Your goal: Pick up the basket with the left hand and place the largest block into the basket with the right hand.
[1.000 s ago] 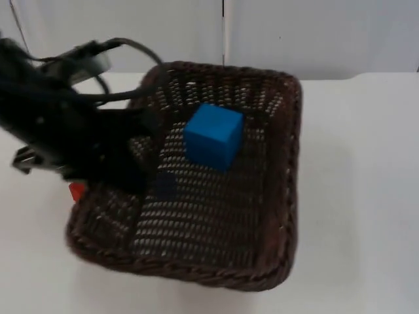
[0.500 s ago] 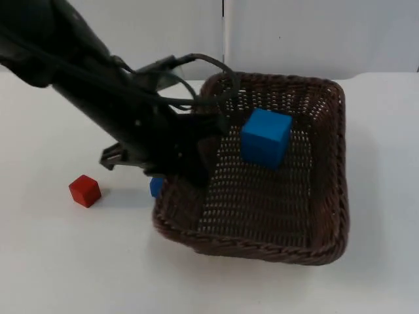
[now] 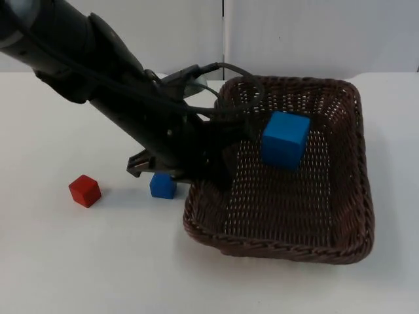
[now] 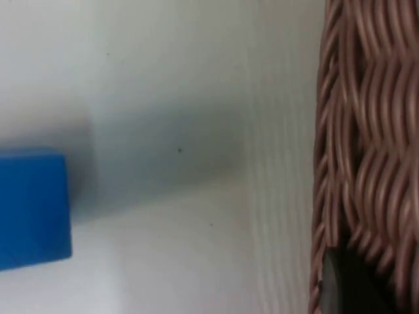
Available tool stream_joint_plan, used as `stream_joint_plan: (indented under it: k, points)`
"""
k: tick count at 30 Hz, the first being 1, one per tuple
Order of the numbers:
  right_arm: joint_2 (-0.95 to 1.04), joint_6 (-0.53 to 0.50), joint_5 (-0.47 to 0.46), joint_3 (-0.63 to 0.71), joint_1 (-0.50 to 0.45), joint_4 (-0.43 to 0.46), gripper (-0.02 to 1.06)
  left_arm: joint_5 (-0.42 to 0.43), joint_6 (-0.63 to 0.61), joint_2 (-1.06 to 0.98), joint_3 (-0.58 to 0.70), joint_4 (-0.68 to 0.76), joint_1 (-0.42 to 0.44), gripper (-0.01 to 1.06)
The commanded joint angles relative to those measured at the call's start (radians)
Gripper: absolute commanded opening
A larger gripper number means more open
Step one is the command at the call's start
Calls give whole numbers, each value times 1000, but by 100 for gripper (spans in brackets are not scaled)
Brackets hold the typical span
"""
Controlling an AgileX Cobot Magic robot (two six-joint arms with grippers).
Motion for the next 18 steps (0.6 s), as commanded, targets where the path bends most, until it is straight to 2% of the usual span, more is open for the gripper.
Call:
stream_joint_plan:
  k: [1,4,5,6,8,11,15,18]
  points:
    - [-14,7,-22,3,-6,-3,92,-3,3,-11,-13,-39,-5,26]
    - [-18,9,-24,3,-6,-3,92,2,3,-11,-13,-39,-5,56]
    - [-21,11,-24,3,-6,-3,92,2,3,-11,-13,-39,-5,63]
    - [-21,11,-24,3,-6,-3,92,2,3,-11,-13,-39,-5,63]
    - [-26,19,-24,3,-6,-3,92,9,3,-11,-13,-48,-5,74]
    - [-34,19,-22,3,-6,-3,92,9,7,-13,-13,-50,-5,78]
    - [-60,19,-20,3,-6,-1,92,-2,28,-22,-13,-45,-3,78]
    - [-85,27,-11,10,-6,-3,92,-30,28,-51,-13,26,-3,78]
